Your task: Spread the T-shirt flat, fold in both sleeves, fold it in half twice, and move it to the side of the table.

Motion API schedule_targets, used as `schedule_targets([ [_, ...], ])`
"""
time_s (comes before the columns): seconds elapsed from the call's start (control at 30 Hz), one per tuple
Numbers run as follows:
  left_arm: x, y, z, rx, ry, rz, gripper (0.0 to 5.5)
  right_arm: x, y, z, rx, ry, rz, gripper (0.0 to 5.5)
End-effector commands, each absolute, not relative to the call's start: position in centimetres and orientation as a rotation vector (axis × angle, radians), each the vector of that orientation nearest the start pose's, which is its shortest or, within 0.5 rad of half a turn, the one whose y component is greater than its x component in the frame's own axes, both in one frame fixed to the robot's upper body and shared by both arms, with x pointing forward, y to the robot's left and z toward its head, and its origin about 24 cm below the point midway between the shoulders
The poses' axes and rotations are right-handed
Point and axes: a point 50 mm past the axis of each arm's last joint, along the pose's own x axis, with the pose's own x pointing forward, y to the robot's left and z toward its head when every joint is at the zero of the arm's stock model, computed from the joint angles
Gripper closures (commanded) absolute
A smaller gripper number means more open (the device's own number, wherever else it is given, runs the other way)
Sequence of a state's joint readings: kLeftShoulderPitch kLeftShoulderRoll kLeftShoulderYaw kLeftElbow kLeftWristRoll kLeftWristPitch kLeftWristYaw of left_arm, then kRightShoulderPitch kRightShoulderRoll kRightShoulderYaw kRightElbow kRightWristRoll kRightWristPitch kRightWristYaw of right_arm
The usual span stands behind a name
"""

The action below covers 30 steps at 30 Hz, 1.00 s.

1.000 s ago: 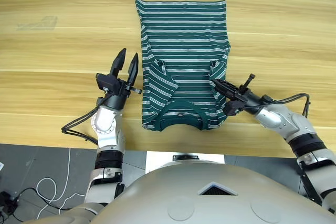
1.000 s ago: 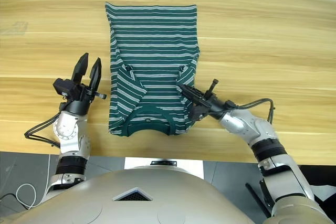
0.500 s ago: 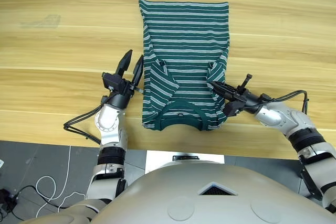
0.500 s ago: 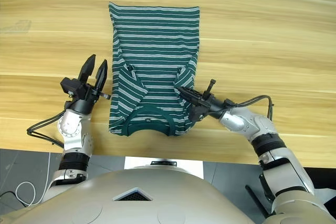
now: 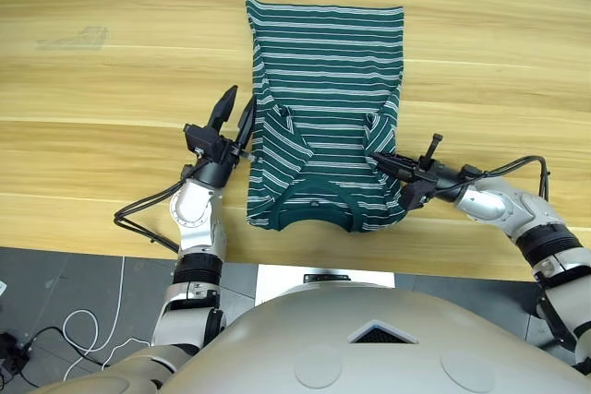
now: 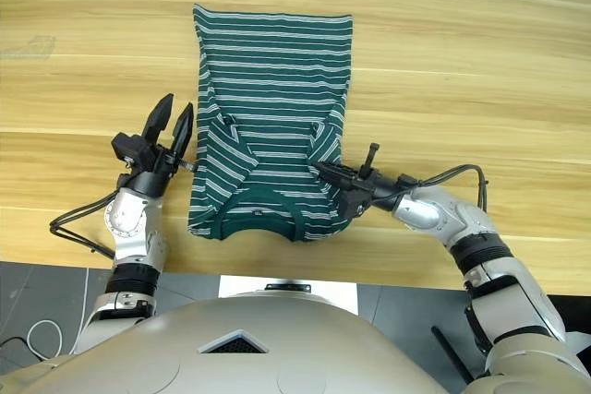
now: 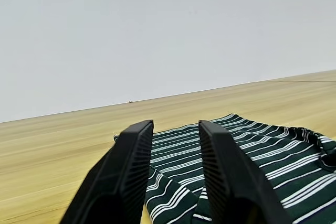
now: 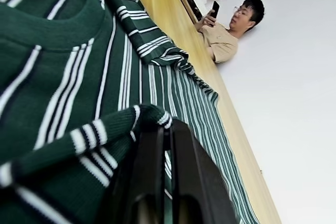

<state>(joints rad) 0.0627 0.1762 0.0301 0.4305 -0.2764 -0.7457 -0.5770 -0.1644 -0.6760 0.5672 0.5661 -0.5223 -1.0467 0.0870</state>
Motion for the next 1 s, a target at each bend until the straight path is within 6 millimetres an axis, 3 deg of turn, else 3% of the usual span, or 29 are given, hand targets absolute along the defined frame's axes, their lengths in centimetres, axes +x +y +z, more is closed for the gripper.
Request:
schedule_targets([
  [0.03, 21.9, 18.0, 0.9, 0.042, -0.287, -0.436, 3.89, 13.6, -19.8, -6.8, -1.047, 0.102, 1.549, 5.50],
  [0.23, 22.2, 17.5, 0.8, 0.041, -0.282, -0.464, 3.89, 13.9, -19.6, -7.4, -1.122, 0.112, 1.644, 5.50],
  [0.47, 22.4, 17.3, 1.0, 0.038, -0.287, -0.482, 3.89, 15.0, -19.3, -7.4, -1.183, 0.071, 1.637, 4.05],
  [0.7, 22.4, 17.3, 1.0, 0.045, -0.285, -0.504, 3.89, 16.2, -18.7, -6.9, -1.188, 0.012, 1.570, 3.41],
  [0.77, 22.3, 17.4, 1.1, 0.046, -0.285, -0.505, 3.89, 17.3, -18.1, -5.2, -1.112, -0.070, 1.455, 3.41],
  [0.87, 22.2, 17.6, 1.1, 0.052, -0.286, -0.503, 3.89, 18.8, -17.4, 0.1, -0.889, -0.292, 1.181, 3.41],
  [1.0, 21.6, 18.8, 1.7, 0.087, -0.316, -0.487, 3.89, 20.6, -19.7, 5.7, -0.704, -0.425, 0.837, 3.41],
])
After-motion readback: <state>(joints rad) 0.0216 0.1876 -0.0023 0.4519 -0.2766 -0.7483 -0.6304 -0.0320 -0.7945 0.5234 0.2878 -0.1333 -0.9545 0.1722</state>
